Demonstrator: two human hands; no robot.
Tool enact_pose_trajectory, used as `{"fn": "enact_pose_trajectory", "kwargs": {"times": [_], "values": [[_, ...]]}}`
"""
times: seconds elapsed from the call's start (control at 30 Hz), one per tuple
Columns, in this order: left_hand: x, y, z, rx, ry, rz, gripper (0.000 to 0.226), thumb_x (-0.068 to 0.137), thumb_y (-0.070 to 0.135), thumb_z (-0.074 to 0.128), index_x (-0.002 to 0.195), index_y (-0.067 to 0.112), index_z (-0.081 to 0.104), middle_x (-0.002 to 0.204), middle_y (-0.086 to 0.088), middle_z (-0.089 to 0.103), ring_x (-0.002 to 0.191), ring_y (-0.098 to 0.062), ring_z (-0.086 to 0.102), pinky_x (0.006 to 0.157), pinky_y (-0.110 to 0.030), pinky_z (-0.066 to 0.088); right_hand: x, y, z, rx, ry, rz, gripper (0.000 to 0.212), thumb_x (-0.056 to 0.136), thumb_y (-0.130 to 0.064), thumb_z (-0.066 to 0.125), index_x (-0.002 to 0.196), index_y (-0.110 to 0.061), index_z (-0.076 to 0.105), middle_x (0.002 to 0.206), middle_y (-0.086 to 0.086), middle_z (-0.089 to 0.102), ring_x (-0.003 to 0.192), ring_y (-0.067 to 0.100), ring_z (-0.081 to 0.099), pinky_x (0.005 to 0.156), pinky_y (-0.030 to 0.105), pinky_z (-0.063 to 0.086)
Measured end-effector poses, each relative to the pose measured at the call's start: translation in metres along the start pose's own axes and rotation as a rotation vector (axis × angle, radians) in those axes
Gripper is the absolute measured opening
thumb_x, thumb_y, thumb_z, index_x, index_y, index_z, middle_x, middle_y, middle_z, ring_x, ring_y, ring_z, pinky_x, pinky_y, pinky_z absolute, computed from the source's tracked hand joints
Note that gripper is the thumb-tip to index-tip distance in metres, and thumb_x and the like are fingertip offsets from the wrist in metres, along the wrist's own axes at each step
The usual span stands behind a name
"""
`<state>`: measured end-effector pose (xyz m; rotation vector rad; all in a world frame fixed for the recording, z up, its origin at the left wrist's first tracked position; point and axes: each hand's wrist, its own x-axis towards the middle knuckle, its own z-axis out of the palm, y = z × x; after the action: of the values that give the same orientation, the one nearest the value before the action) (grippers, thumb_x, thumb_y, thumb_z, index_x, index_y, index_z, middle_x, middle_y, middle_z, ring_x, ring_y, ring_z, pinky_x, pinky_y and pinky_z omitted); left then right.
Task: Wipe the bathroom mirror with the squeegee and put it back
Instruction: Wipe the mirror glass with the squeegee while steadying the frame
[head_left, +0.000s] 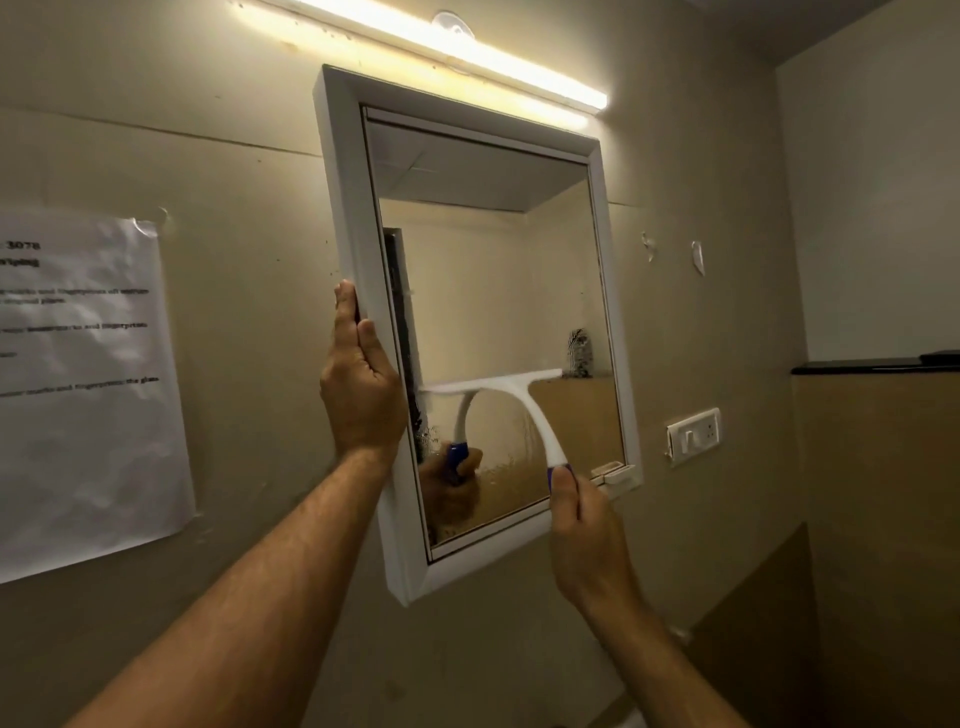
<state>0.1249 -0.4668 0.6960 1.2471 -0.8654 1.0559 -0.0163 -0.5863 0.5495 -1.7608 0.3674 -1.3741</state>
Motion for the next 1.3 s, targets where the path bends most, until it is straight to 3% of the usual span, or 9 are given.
{"fn": "enact_pose_trajectory", "kwargs": {"times": [0.2,0.43,0.57,0.73,0.9,1.07,1.3], "values": [[-0.002,0.0,0.0,0.014,0.018,-0.012,0.047,0.108,0.028,0.033,0.154,0.019,0.032,0.156,0.0,0.042,0.128,-0.027,0.058,0.103,-0.045,0.052,-0.042,0.034,-0.008,0.003,-0.026,0.056,0.041,0.087,-0.053,0.031,0.082,-0.021,0.056,0.055,-0.004,0.046,0.042,0.0,0.045,0.038,0.012,0.034],[-0.006,-0.001,-0.001,0.011,0.001,-0.022,0.048,0.108,0.028,0.032,0.155,0.02,0.03,0.157,0.001,0.039,0.13,-0.027,0.056,0.101,-0.047,0.053,0.006,-0.009,0.0,-0.014,0.0,-0.049,0.035,0.099,-0.047,0.031,0.082,-0.028,0.055,0.06,-0.007,0.05,0.051,-0.004,0.05,0.039,0.011,0.038],[-0.007,-0.005,-0.002,0.006,-0.015,-0.023,0.048,0.108,0.029,0.031,0.156,0.022,0.027,0.156,0.0,0.041,0.122,-0.041,0.058,0.095,-0.054,0.054,-0.007,-0.002,0.008,0.023,0.007,-0.024,0.037,0.097,-0.049,0.033,0.081,-0.026,0.056,0.056,-0.007,0.049,0.047,-0.002,0.049,0.039,0.011,0.037],[-0.01,-0.004,-0.003,0.013,0.004,-0.023,0.049,0.107,0.031,0.03,0.155,0.022,0.029,0.155,-0.001,0.044,0.116,-0.045,0.06,0.093,-0.054,0.054,-0.043,0.028,0.002,0.032,-0.015,0.014,0.041,0.085,-0.056,0.032,0.082,-0.022,0.056,0.053,-0.004,0.046,0.041,0.001,0.044,0.037,0.013,0.033],[-0.01,-0.002,-0.004,0.032,-0.012,-0.059,0.048,0.108,0.03,0.029,0.156,0.023,0.028,0.147,-0.008,0.052,0.114,-0.051,0.058,0.089,-0.058,0.054,-0.023,0.012,-0.008,0.025,-0.042,-0.026,0.031,0.097,-0.043,0.037,0.08,-0.025,0.056,0.055,-0.004,0.046,0.043,0.001,0.041,0.039,0.016,0.034],[-0.009,-0.003,-0.004,0.037,-0.018,-0.051,0.048,0.108,0.028,0.029,0.156,0.021,0.027,0.147,-0.01,0.052,0.113,-0.051,0.058,0.087,-0.059,0.055,0.006,-0.012,-0.001,0.015,-0.016,-0.02,0.034,0.097,-0.049,0.033,0.081,-0.029,0.055,0.059,-0.006,0.05,0.05,0.002,0.048,0.043,0.016,0.039],[-0.013,0.001,-0.005,0.008,-0.005,-0.044,0.047,0.108,0.026,0.03,0.155,0.019,0.031,0.151,-0.005,0.048,0.114,-0.046,0.061,0.091,-0.054,0.055,-0.043,0.036,-0.002,0.069,-0.053,0.03,0.029,0.095,-0.041,0.04,0.08,-0.022,0.056,0.051,-0.006,0.046,0.041,0.001,0.042,0.038,0.012,0.034]]}}
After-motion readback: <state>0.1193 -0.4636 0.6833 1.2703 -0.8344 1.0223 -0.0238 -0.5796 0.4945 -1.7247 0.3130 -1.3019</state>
